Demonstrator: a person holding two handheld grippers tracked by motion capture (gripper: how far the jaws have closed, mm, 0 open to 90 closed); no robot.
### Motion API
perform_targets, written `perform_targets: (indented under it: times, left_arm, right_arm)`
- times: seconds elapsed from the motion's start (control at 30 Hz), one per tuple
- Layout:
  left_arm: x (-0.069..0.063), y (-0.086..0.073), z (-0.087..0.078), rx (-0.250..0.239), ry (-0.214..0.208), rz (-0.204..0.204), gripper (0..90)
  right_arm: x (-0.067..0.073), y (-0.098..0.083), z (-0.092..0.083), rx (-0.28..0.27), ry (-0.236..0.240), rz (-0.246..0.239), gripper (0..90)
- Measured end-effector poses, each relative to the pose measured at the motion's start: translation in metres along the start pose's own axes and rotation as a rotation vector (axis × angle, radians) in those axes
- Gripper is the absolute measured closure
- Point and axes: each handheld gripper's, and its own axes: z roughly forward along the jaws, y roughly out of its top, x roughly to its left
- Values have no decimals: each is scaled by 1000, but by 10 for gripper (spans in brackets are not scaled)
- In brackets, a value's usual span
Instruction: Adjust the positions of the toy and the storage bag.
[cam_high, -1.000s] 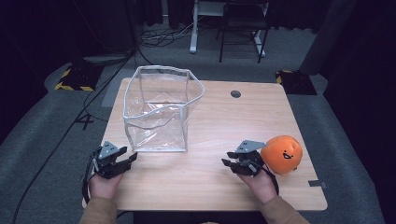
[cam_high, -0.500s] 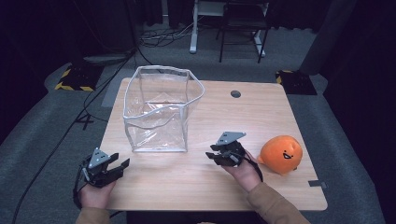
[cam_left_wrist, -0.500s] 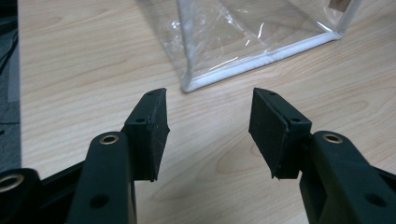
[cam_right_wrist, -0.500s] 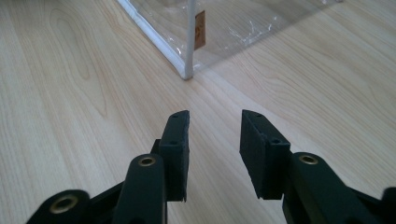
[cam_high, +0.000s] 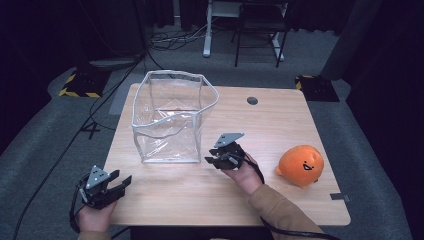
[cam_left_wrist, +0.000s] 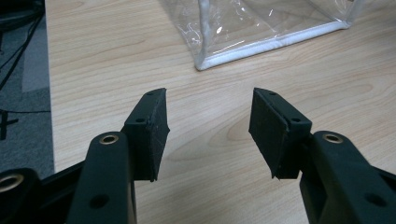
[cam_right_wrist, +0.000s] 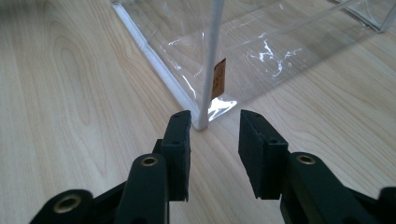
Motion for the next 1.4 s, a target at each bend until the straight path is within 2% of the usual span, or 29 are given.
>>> perform_targets:
  times: [0.07, 0.1, 0.3, 0.33, 0.37, 0.43, 0.53, 0.6, 0.77, 0.8, 1.0, 1.13, 1.17, 1.27, 1.33, 1.37, 1.4]
  left_arm:
    - [0, -1, -1, 1, -7, 3, 461]
    - [-2, -1, -1, 2, -9, 17, 461]
    - [-4, 0, 0, 4, -16, 28, 460]
    - [-5, 0, 0, 2, -18, 28, 460]
    - [-5, 0, 0, 2, -18, 28, 460]
    - [-5, 1, 1, 1, -24, 29, 460]
    - [-6, 1, 2, 4, -27, 35, 460]
    - [-7, 3, 4, 5, -36, 39, 461]
    - [-12, 7, 10, 13, -52, 63, 456]
    - [-17, 10, 14, 24, -57, 90, 457]
    - [-29, 19, 24, 31, -89, 114, 458]
    - [-40, 24, 31, 51, -115, 127, 457]
    - [-45, 26, 33, 59, -122, 147, 457]
    - [-51, 28, 34, 61, -134, 157, 458]
    - [-55, 29, 34, 62, -146, 166, 457]
    - [-61, 29, 35, 67, -165, 184, 455]
    - [-61, 29, 35, 67, -165, 184, 454]
  right_arm:
    - [0, 3, 6, 1, -1, 1, 652]
    - [0, 6, 12, 5, -10, -16, 663]
    - [-2, 15, 23, 5, -2, -2, 696]
    - [-2, 18, 26, 2, 2, 11, 765]
    - [-2, 18, 26, 2, 2, 11, 765]
    - [-3, 21, 28, 16, 25, 32, 860]
    - [-1, 21, 26, 25, 9, 17, 866]
    - [0, 20, 22, 44, 1, 17, 868]
    - [3, 10, 9, 36, 3, 43, 868]
    - [4, 7, 6, 38, 5, 43, 868]
    - [10, -8, -9, 45, 5, 50, 868]
    - [15, -22, -25, 39, 2, 76, 868]
    - [17, -30, -32, 39, 3, 87, 868]
    - [19, -36, -40, 38, 2, 99, 868]
    - [22, -45, -51, 51, 5, 89, 868]
    - [23, -48, -55, 57, 5, 86, 868]
    - [23, -51, -59, 61, 5, 88, 868]
